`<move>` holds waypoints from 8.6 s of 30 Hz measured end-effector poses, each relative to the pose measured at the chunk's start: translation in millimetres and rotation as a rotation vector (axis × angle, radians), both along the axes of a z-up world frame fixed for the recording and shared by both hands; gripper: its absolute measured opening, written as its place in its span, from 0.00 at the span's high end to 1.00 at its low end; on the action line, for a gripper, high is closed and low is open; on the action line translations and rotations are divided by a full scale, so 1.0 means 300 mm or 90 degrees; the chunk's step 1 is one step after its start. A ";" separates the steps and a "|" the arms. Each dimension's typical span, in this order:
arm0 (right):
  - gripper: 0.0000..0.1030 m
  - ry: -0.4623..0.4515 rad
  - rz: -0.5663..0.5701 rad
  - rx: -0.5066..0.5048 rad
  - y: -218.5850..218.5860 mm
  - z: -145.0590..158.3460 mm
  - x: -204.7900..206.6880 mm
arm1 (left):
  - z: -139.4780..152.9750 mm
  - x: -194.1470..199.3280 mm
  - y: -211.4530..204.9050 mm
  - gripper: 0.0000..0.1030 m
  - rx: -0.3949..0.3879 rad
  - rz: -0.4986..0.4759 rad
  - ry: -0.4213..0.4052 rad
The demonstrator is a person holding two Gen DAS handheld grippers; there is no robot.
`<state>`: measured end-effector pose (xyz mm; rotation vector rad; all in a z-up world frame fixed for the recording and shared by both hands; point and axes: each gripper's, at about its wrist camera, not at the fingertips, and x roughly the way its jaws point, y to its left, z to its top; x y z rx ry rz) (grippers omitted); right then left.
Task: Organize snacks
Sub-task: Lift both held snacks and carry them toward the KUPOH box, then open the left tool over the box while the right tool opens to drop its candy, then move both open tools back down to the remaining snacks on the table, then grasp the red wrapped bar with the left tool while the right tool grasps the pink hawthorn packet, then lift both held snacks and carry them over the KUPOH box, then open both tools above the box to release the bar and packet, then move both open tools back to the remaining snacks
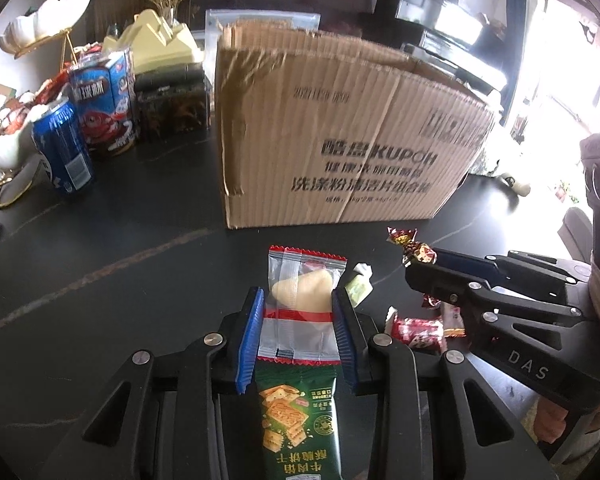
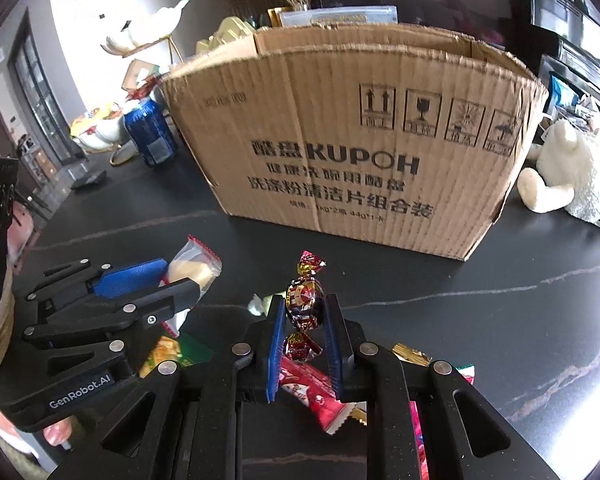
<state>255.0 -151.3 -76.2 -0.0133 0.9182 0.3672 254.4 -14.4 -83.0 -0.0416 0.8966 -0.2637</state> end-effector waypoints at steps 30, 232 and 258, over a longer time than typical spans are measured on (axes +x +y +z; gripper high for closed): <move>0.80 -0.219 -0.022 0.046 -0.108 0.471 -0.003 | 0.446 0.026 -0.086 0.67 0.023 0.005 -0.186; 0.62 -0.142 -0.083 0.016 -0.100 0.534 0.170 | 0.545 0.196 -0.062 0.55 0.018 -0.017 -0.151; 0.46 -0.166 -0.133 -0.018 -0.101 0.470 0.100 | 0.499 0.114 -0.039 0.39 0.040 -0.021 -0.178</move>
